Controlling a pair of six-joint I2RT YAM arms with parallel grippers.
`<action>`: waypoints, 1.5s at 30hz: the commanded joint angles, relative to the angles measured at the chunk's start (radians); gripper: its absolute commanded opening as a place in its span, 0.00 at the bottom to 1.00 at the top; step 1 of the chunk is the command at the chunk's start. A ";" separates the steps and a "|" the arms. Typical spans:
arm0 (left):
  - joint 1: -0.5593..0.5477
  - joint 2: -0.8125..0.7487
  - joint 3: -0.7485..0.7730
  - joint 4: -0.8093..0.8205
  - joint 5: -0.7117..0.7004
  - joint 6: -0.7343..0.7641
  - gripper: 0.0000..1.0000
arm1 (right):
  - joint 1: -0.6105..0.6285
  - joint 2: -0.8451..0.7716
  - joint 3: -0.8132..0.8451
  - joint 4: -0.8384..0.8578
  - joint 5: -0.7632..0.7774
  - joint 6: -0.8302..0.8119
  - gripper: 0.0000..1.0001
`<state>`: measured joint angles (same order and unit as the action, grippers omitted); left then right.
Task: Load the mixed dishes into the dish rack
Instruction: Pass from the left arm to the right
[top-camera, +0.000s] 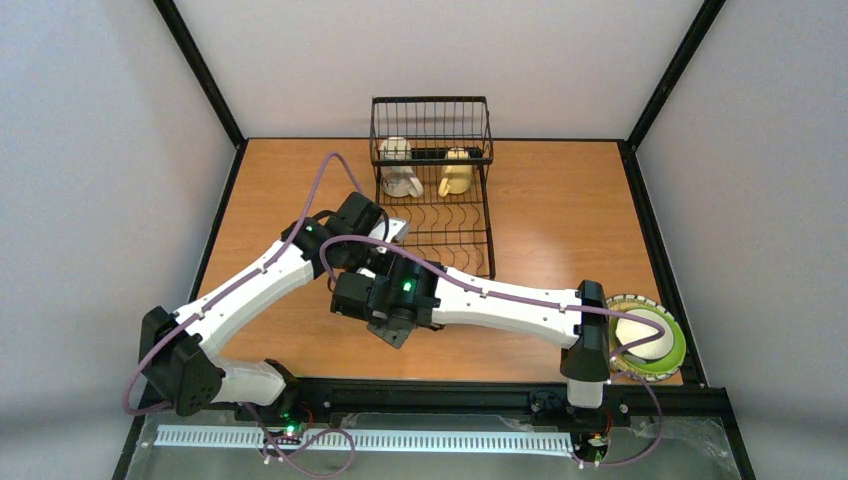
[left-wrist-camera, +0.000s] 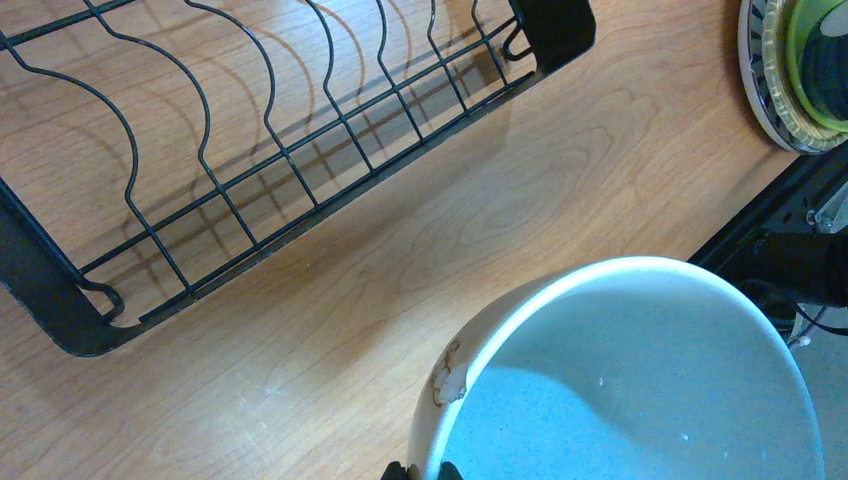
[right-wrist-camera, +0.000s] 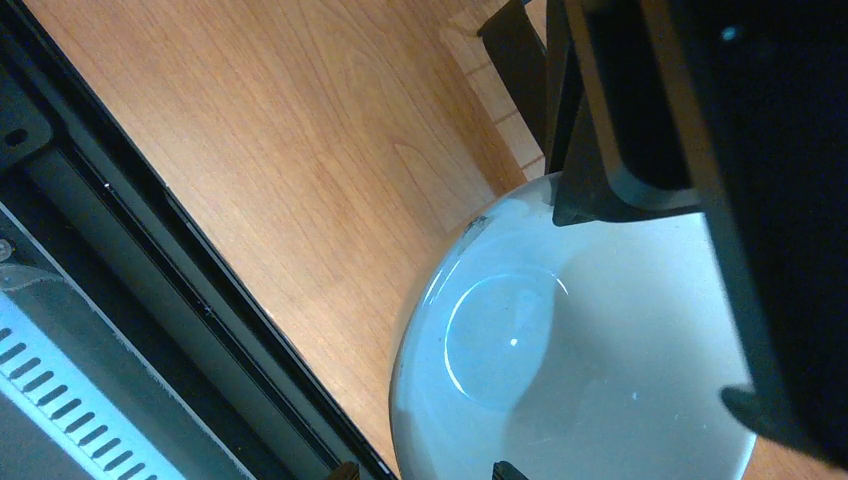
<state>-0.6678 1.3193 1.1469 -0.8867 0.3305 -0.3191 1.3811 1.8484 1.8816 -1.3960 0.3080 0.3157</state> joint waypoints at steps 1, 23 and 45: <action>0.001 -0.014 0.011 0.051 0.015 -0.030 0.00 | -0.003 0.000 -0.009 0.000 0.026 0.009 0.76; 0.000 -0.055 -0.058 0.121 -0.063 -0.126 0.00 | -0.002 -0.058 0.123 -0.003 0.080 0.153 0.79; 0.001 -0.156 -0.122 0.222 -0.151 -0.219 0.00 | -0.140 -0.233 -0.113 -0.003 0.297 0.525 0.76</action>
<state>-0.6678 1.2133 1.0176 -0.7521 0.1783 -0.4957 1.2736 1.6356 1.8187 -1.3960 0.5896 0.7692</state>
